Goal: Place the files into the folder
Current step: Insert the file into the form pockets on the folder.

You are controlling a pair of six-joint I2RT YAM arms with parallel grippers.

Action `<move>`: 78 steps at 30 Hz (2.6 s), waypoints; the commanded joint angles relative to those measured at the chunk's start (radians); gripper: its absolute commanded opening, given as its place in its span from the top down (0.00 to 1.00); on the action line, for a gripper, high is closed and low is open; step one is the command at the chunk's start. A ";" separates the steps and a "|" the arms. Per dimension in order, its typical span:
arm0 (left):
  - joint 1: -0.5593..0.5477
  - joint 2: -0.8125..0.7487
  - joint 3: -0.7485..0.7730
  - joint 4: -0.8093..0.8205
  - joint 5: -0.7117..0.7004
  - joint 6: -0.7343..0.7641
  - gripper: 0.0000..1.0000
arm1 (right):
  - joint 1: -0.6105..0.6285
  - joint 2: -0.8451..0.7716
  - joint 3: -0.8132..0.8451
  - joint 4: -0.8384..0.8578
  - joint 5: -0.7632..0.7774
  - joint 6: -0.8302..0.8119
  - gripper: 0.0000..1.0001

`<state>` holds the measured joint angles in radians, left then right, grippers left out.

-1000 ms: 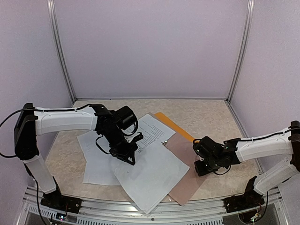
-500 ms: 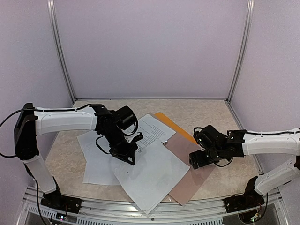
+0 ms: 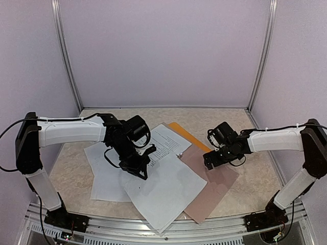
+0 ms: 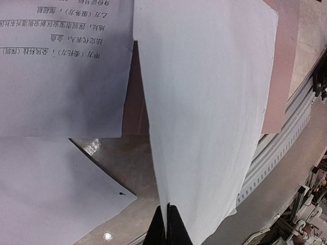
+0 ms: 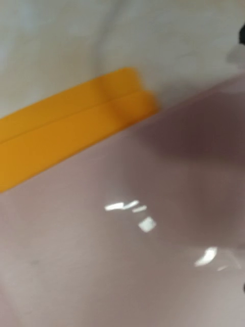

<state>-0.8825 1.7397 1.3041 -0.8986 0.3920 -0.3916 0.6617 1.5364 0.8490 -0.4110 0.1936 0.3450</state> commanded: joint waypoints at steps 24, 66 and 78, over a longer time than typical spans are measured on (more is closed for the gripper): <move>-0.001 -0.008 0.006 -0.007 0.008 0.015 1.00 | -0.085 0.208 -0.023 0.200 -0.172 -0.125 0.26; 0.042 0.089 0.168 -0.070 0.028 -0.038 1.00 | -0.129 0.183 -0.063 0.262 -0.328 -0.116 0.56; 0.033 0.134 0.188 0.003 0.089 -0.060 1.00 | -0.129 0.167 -0.068 0.264 -0.334 -0.114 0.57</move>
<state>-0.8444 1.8462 1.4643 -0.9421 0.4416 -0.4351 0.5339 1.7012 0.8192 -0.0616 -0.1085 0.2131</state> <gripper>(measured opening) 0.003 0.426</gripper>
